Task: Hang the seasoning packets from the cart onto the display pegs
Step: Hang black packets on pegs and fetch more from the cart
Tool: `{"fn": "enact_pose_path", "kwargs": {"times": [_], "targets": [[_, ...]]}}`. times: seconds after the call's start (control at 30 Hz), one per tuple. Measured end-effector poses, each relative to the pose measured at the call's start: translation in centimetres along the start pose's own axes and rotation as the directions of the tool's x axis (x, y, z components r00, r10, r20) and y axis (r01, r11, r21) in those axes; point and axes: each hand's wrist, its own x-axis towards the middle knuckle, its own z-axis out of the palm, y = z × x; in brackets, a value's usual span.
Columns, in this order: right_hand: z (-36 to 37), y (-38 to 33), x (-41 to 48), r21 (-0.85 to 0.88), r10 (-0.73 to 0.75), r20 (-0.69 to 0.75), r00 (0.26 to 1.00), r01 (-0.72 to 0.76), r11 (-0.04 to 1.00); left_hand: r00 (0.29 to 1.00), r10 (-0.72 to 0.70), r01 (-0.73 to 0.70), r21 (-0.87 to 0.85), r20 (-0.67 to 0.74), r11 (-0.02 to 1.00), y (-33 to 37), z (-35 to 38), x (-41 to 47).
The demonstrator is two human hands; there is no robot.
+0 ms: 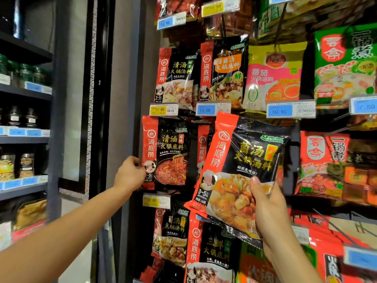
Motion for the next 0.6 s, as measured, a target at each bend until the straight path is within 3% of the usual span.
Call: {"fn": "enact_pose_path", "kwargs": {"times": [0.07, 0.1, 0.2, 0.3, 0.4, 0.6], "targets": [[0.2, 0.8, -0.5, -0.034, 0.017, 0.001, 1.000, -0.017, 0.999, 0.989, 0.132, -0.132, 0.002, -0.066, 0.991, 0.1, 0.1, -2.3], [0.4, 1.1, -0.8, -0.041, 0.023, 0.012, 1.000, -0.023, 0.999, 0.982, 0.184, -0.187, -0.082, -0.034, 0.979, 1.0, 0.0, -3.8], [1.4, 1.6, -1.3, -0.011, 0.068, 0.064, 0.996, -0.068, 0.998, 0.916, 0.236, -0.087, -0.412, 0.325, 0.907, 5.2, -0.2, -8.2], [2.3, 2.1, -1.5, 0.007, 0.060, 0.103, 0.993, -0.061, 0.998, 0.783, 0.294, -0.048, -0.417, 0.548, 0.908, 7.7, 0.1, -11.3], [2.8, 2.5, -1.9, -0.005, 0.061, 0.089, 0.994, -0.061, 0.998, 0.794, 0.313, -0.109, -0.385, 0.521, 0.916, 7.4, 1.3, -12.4], [1.9, 4.5, -3.5, -0.040, 0.132, 0.082, 0.988, -0.130, 0.991, 0.822, 0.191, 0.066, -0.422, 0.537, 0.904, 4.2, 3.7, -14.4]]}}
